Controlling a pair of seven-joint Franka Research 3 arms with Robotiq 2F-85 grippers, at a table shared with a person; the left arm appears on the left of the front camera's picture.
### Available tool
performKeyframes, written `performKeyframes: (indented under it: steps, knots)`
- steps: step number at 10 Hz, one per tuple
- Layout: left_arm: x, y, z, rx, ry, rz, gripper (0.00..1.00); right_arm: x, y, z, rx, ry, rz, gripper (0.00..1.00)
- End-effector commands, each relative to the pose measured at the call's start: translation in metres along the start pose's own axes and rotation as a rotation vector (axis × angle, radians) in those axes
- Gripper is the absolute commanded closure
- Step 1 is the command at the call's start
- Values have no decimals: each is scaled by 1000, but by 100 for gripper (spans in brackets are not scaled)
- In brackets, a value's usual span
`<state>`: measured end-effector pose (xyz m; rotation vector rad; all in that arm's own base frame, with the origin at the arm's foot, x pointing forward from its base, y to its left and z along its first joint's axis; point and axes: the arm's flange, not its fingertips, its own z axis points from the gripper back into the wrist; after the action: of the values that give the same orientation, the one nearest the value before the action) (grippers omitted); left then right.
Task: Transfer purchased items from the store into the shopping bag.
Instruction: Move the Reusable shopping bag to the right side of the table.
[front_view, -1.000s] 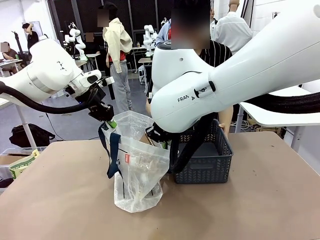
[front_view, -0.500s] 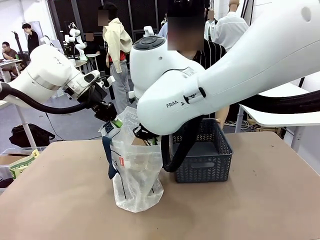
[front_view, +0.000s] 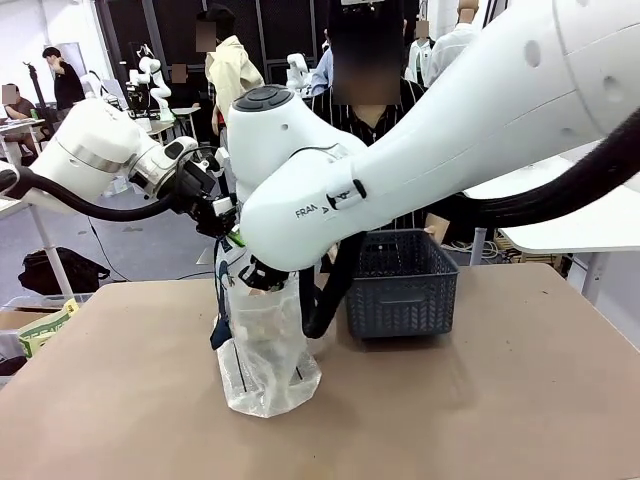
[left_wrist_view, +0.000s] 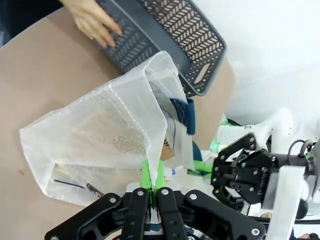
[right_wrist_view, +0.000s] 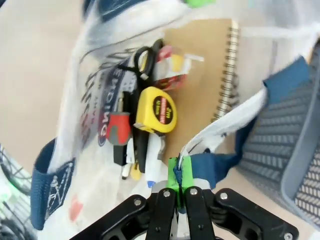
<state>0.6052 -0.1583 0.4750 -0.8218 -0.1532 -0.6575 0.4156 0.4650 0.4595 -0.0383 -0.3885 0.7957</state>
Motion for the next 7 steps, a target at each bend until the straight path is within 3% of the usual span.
performKeyframes:
  steps: [1,7]
  knots:
    - [9,3,8,-85,-42,-63,100,22,6,1,60,5,86,100]
    - [20,18,-3,-186,-13,-131,100,47,21,-2,202,-47,223,100]
